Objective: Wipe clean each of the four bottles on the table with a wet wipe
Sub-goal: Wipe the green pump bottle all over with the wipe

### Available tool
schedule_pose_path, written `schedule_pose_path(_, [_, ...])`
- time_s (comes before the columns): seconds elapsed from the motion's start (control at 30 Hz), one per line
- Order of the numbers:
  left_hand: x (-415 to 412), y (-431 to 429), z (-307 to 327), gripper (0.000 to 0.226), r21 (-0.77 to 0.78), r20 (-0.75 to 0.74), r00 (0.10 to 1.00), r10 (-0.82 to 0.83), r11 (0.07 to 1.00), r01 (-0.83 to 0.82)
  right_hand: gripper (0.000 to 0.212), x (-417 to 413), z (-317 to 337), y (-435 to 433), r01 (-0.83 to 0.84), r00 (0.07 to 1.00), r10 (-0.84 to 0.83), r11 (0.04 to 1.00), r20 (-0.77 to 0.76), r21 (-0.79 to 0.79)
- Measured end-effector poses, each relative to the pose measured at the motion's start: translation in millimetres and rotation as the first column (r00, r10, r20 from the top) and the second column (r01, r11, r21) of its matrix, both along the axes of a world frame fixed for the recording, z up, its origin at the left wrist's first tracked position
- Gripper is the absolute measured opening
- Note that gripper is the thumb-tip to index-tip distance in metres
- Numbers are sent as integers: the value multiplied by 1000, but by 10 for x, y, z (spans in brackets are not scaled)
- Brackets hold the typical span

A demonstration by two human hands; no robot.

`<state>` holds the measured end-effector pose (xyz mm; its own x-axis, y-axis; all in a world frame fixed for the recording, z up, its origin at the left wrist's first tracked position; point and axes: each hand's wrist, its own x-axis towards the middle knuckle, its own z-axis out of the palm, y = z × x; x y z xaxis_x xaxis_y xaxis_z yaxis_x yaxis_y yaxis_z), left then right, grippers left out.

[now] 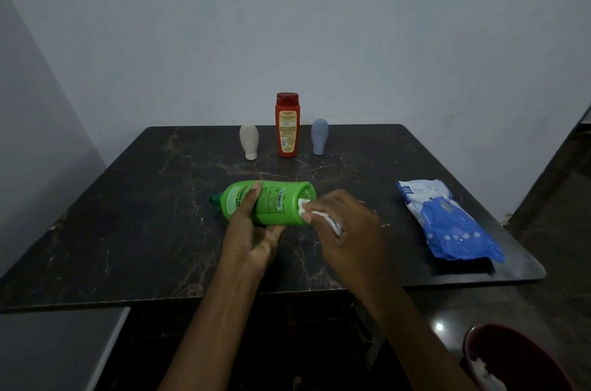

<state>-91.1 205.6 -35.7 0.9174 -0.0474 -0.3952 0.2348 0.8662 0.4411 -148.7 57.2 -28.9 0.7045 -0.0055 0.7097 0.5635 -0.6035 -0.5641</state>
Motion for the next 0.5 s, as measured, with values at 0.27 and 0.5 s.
schedule_pose_path(0.27, [-30, 25, -31, 34, 28, 9, 1000, 17, 999, -17, 9, 63, -44, -121, 0, 999, 3, 999, -55, 46])
schedule_pose_path(0.5, [-13, 28, -56, 43, 35, 19, 1000, 14, 999, -14, 11, 137, 26, -138, -15, 999, 19, 996, -48, 86])
